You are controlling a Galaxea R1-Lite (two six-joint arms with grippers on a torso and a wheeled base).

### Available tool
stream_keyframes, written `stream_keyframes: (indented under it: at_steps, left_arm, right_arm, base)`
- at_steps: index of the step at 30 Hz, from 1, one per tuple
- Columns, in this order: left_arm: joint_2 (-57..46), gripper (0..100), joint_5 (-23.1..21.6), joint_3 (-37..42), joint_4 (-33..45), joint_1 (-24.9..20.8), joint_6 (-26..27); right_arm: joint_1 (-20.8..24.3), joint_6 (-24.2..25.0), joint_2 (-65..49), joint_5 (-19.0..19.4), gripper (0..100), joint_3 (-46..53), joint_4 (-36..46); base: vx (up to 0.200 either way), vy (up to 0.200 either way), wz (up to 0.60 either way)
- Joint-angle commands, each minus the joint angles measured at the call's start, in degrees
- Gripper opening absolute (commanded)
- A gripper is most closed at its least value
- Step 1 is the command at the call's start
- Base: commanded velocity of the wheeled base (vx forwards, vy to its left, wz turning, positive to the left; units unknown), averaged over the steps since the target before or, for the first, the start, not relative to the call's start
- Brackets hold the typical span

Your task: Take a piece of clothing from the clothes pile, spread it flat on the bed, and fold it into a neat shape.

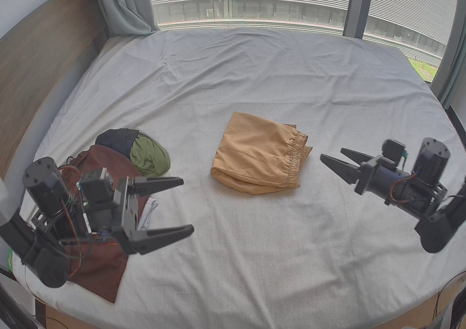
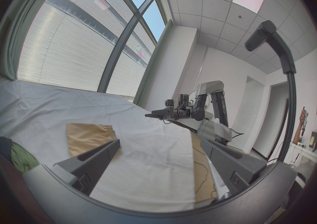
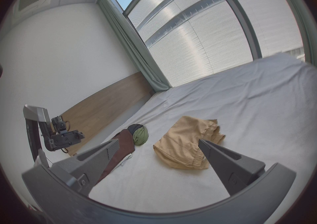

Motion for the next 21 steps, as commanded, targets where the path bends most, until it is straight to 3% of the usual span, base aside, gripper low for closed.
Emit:
stream_keyframes:
  at_steps: [1,2,3,6,10,16,18,19,21]
  left_arm:
    - [-15.89,100,1.12,13.44,-0.06,-8.16,-2.85]
    - [-15.89,100,1.12,13.44,-0.06,-8.16,-2.85]
    - [-21.87,100,3.41,15.55,0.12,-13.26,-3.47]
    - [-26.09,100,7.28,16.25,0.12,-17.74,-3.91]
    - [-30.22,100,13.25,18.63,0.21,-22.75,-3.03]
    - [-36.46,100,21.08,19.07,4.07,-20.99,-3.03]
    - [-39.71,100,23.54,19.07,8.2,-18.09,-3.03]
    - [-39.71,100,23.54,19.07,8.2,-18.09,-3.03]
    - [-45.6,100,24.24,19.07,15.59,-13.35,-3.03]
  right_arm:
    - [-1.63,-7.42,-23.37,-4.89,100,16.88,-1.18]
    - [-1.63,-7.42,-23.37,-4.89,100,16.88,-1.18]
    - [-2.16,-7.6,-31.72,-4.89,100,21.45,-0.65]
    - [-5.32,-7.68,-38.58,-4.89,100,27.08,0.14]
    - [-9.19,-7.51,-52.2,-4.54,100,27.26,12.01]
    - [-9.98,-7.95,-78.66,-4.63,100,26.73,38.46]
    - [-9.98,-7.95,-88.5,-4.71,100,25.5,50.24]
    - [-9.98,-7.95,-88.5,-4.71,100,25.5,50.24]
    - [-11.04,-7.77,-97.47,-4.8,100,24.18,62.89]
  base:
    - [0.0,0.0,0.0]
    - [0.0,0.0,0.0]
    - [0.0,0.0,0.0]
    - [0.0,0.0,0.0]
    - [0.0,0.0,0.0]
    - [0.0,0.0,0.0]
    - [0.0,0.0,0.0]
    - [0.0,0.0,0.0]
    - [0.0,0.0,0.0]
